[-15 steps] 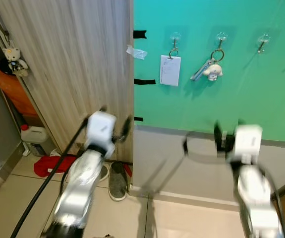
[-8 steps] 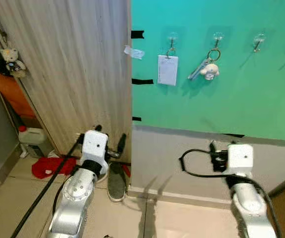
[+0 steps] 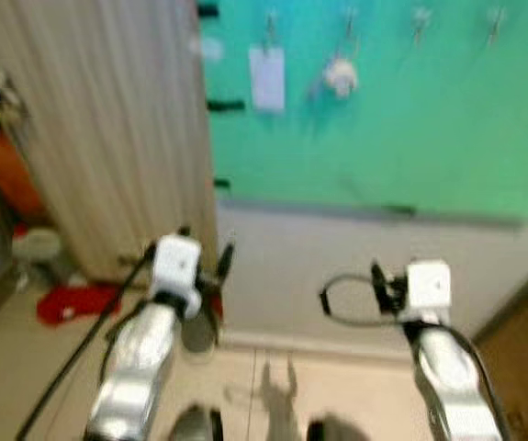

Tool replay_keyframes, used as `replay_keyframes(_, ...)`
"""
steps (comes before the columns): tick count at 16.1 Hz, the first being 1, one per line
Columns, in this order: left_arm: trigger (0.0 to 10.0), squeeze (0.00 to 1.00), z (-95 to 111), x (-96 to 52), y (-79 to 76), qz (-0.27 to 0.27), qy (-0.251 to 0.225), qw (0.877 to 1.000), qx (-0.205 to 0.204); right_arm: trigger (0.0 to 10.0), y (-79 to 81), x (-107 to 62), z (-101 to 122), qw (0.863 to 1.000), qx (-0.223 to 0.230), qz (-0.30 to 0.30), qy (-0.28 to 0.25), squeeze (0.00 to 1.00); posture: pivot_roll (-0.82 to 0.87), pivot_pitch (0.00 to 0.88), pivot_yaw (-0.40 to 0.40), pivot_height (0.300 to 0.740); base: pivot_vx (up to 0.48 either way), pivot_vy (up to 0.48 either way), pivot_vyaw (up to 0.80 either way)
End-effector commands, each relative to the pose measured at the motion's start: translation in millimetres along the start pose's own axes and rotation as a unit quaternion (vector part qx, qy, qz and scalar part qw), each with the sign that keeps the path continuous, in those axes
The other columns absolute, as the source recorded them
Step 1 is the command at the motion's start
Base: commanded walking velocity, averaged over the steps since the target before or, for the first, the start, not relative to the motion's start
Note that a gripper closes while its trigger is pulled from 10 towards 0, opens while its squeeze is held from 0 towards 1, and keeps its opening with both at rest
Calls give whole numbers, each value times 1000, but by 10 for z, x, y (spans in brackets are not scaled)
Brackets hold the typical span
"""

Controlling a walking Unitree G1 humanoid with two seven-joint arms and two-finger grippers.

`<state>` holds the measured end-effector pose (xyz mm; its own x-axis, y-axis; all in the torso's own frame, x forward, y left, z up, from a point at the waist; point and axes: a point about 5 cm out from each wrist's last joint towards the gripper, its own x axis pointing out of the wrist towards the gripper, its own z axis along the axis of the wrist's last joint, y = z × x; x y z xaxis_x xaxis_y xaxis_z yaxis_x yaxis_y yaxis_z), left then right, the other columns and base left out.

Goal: Hang keys on a hook

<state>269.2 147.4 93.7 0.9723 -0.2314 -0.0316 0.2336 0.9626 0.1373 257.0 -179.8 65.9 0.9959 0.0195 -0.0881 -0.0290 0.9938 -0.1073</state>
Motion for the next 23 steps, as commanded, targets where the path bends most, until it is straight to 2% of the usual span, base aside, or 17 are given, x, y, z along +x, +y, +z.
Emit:
replay_keyframes(1, 10000, 0, -4, 23, 0, -7, 0, 1000, 0, 10000, -36, -9, -28, 1000, -1, -8, 2, 0, 9, 0, -12, 603, 0, 0, -419)
replay_keyframes(2, 10000, 0, -4, 40, 15, -6, 0, 1000, 14, 10000, -23, 9, -32, 1000, 8, -12, 2, 0, 9, 0, -13, 599, 0, 0, 0)
replay_keyframes(4, 10000, 0, 3, 61, 29, -5, -1, 1000, 15, 10000, 41, 38, 8, 1000, -6, 8, -9, 0, 13, 0, -8, 599, 0, 0, 0)
replay_keyframes(5, 10000, 0, 18, 66, 15, -18, -7, 1000, 11, 10000, 54, 66, 6, 1000, 13, 5, -3, 0, 12, 0, -6, 599, 0, 0, -556)
replay_keyframes(11, 10000, 0, 36, 96, 4, -21, -12, 1000, 10, 10000, 2, 77, 22, 1000, 12, -3, -13, 0, 5, 0, -1, 607, 0, 0, -596)
replay_keyframes(23, 10000, 0, 30, 132, -41, -36, -11, 999, 5, 10000, -19, 53, -12, 1000, 14, -2, -11, 0, -6, 0, -2, 710, 0, 0, -409)
